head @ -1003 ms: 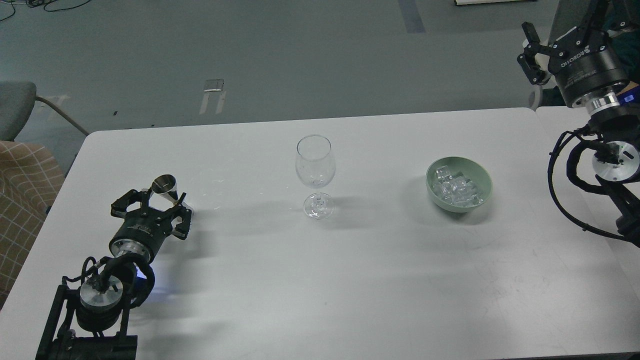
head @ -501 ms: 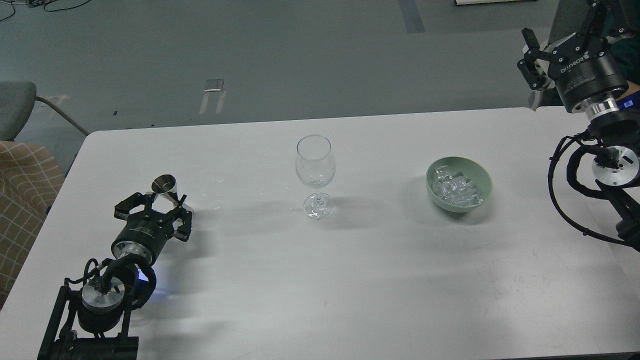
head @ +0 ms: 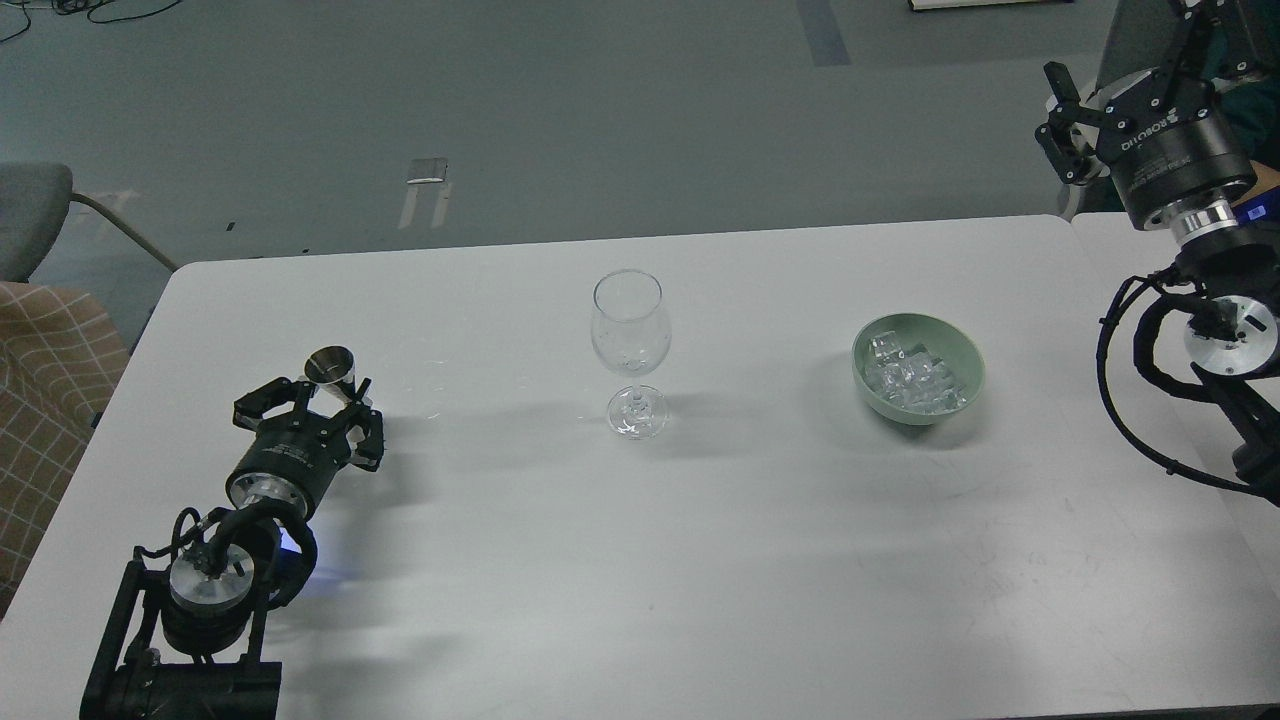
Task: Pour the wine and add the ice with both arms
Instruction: 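Close the left gripper around the silver jigger, then lift the jigger with the left gripper toward the wine glass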
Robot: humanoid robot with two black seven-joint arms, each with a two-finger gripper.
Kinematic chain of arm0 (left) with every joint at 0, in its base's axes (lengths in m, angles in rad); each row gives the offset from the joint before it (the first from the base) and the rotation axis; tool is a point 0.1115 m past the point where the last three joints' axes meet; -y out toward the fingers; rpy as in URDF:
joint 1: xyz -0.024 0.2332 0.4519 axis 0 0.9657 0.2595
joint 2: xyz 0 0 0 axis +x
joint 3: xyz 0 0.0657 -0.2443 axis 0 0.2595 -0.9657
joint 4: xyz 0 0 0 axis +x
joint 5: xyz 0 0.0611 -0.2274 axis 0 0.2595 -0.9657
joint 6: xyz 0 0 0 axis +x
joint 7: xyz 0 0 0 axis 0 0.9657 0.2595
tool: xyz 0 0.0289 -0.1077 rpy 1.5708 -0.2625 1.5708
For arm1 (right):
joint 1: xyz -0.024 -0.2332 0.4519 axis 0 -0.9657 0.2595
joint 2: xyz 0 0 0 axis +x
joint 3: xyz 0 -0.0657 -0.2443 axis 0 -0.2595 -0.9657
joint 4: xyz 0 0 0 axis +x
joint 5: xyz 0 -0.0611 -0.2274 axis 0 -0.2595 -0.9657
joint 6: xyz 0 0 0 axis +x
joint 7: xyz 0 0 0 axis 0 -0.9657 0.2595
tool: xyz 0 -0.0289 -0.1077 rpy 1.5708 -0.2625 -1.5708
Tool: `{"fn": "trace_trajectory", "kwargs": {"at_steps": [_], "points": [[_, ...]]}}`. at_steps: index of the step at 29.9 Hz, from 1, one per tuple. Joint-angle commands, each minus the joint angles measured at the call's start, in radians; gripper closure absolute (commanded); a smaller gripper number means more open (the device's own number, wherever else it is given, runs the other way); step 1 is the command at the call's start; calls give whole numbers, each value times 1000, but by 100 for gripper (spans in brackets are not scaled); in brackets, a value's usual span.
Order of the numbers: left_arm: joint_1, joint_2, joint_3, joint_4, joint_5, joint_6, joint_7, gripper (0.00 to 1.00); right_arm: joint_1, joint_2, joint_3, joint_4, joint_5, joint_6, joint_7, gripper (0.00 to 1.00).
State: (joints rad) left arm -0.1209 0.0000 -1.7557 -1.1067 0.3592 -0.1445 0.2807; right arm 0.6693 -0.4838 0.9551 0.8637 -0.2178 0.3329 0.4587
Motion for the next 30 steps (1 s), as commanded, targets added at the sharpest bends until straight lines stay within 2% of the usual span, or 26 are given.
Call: {"fn": "trace_trajectory", "kwargs": {"at_steps": [1,15,18,19,22,23,30], "points": [[0,0,-1,5,0,-10,0,58,-2,-2,1,2,0,0,0,0],[0,0,-5,21,-16,-23,0,59,-5,-6,1,2,0,0,0,0],[0,0,-5,22,-16,-46,0,63,-5,-9,1,2,0,0,-2,0],[0,0,-7,24,-17,-50,0,68,-5,-9,1,2,0,0,0,0],[-2,0,-7,25,-17,-53,0,73,-5,-9,1,2,0,0,0,0],[-2,0,-7,25,-17,-55,0,80,-5,-9,1,2,0,0,-2,0],[-3,0,-7,27,-31,-55,-3,84,-5,-10,1,2,0,0,-2,0]]}}
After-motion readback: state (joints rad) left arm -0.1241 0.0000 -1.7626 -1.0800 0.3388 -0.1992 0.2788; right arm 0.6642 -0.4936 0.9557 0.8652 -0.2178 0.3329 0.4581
